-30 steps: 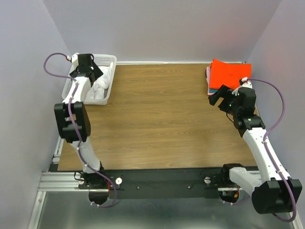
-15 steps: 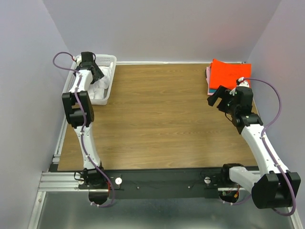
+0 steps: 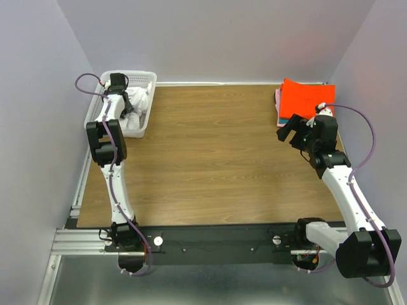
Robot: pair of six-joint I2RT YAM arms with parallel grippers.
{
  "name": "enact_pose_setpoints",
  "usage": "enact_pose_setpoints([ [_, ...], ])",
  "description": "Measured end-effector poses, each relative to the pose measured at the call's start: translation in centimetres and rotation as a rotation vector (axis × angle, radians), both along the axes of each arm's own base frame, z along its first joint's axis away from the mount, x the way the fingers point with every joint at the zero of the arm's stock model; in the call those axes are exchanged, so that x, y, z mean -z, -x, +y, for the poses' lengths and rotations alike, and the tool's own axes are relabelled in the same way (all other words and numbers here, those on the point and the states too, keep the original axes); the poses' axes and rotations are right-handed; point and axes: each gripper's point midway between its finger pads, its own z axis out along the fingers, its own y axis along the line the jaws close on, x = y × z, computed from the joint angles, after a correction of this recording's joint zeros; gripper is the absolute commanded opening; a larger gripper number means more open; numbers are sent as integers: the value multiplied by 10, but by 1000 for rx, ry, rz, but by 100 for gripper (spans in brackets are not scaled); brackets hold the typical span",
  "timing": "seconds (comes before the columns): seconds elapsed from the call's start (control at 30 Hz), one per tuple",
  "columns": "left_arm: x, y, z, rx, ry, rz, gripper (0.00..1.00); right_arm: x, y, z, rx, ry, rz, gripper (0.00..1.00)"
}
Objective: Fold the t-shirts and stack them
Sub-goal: Grab the tshirt from the pile
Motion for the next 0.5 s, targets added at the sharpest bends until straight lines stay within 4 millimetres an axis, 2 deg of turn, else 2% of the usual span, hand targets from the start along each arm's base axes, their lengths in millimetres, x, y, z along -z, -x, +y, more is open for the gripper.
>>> enact_pose_setpoints([
  [0.07,0,-1,2,2,3,-2,0,0,0,0,0,0,0,100],
  [0.33,-8,-2,2,11,28,-20,0,0,0,0,-4,5,0,100],
  [0.43,-23,-1,-1,22,41,-36,0,0,0,0,-5,4,0,100],
  [0.5,-46,-2,-4,33,48,-74,0,0,0,1,-10,1,0,100],
])
